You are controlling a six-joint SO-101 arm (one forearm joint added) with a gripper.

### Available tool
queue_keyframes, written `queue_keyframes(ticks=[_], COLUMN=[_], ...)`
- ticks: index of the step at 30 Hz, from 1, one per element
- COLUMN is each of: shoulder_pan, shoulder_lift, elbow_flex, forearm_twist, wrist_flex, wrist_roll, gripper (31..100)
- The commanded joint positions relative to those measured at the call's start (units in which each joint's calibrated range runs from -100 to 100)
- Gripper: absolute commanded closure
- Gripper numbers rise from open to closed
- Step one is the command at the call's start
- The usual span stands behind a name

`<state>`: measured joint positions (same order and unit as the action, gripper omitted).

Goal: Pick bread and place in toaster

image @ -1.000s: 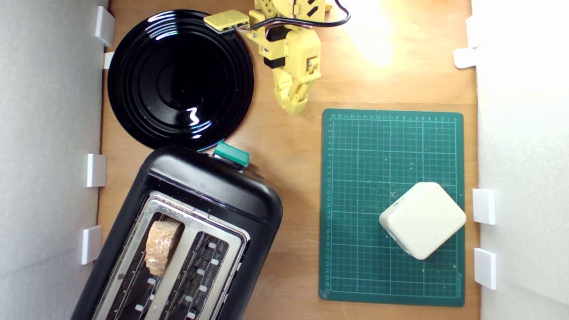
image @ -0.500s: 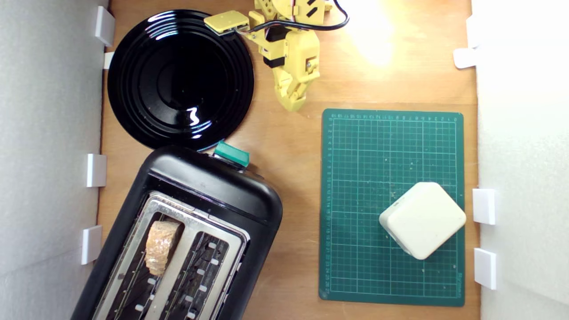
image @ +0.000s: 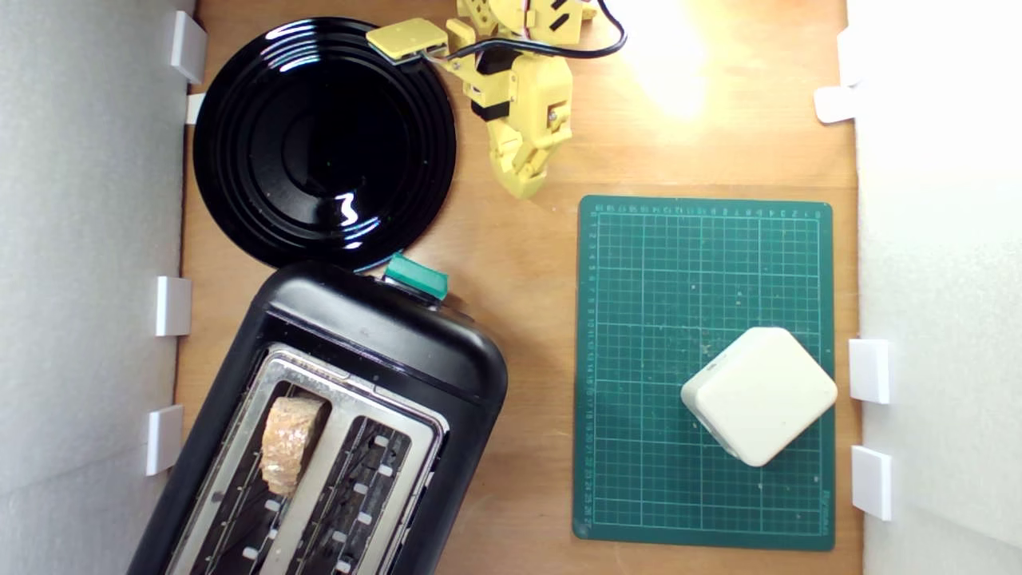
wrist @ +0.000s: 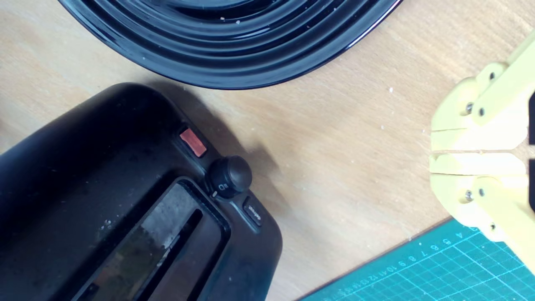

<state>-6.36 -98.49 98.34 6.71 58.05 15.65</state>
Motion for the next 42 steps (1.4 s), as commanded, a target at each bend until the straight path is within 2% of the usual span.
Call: queue_keyframes(ticks=[1,8,42], shoulder_pan=[0.32,0.32,-0.08], shoulder_lift=[-0.76,-0.76,-0.26], elbow_flex=[0.21,0.21,0.12], forearm_twist=[0.73,0.73,-0.09], wrist_flex=[0.48,0.48,0.40], wrist_roll=[0.38,2.94,2.74], gripper=[97.5,96.8,97.1])
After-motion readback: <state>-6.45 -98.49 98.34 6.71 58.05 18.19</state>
